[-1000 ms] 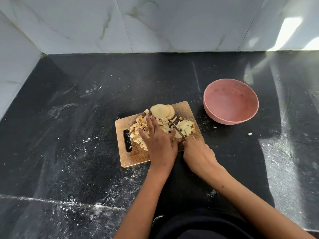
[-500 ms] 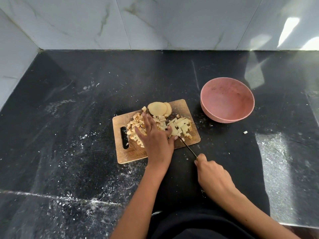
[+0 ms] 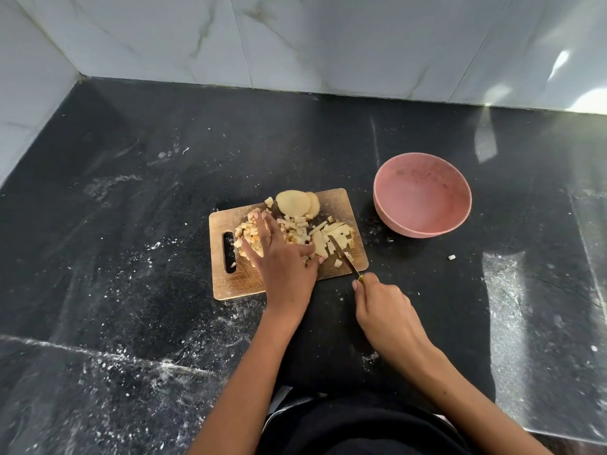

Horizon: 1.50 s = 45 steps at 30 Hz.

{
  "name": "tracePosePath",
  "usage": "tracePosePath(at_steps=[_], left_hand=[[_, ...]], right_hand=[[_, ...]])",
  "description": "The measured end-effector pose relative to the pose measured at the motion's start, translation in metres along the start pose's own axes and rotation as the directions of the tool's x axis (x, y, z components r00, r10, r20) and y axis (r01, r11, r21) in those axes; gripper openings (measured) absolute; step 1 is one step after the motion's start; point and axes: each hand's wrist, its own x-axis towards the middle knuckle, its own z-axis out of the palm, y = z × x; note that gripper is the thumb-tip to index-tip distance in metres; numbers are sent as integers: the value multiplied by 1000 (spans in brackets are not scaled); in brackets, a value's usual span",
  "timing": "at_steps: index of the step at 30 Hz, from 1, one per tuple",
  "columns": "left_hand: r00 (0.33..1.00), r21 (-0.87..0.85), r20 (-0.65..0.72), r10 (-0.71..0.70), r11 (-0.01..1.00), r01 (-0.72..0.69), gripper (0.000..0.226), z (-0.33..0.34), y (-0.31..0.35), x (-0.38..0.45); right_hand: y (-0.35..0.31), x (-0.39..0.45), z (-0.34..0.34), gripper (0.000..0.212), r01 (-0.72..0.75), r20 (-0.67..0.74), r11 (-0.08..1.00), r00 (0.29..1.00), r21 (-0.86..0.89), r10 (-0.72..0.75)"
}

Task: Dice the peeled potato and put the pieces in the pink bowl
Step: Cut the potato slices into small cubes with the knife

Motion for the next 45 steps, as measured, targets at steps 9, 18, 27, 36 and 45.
tracePosePath(at_steps=[9,18,27,36,45], left_hand=[[999,-16,-50,20,1000,-21,9,7,-3,-1],[994,37,-92,57,998,-54,8,11,-6,0],[992,69,-97,77,995,-70,10,13,-6,2],[993,88,-99,64,995,-55,8,13,-5,1],[994,43,-86,68,997,-64,5,11,-5,1]], right_hand=[[-17,22,12,27,-15,53,1000,999,9,14],[-35,35,21,24,-103,78,985,990,-137,114],[-22,28,24,34,-88,132,974,984,-206,117],[-14,25,24,26,-74,150,968,982,-240,113],[-6,15,19,18,-64,131,983,988,-174,88]])
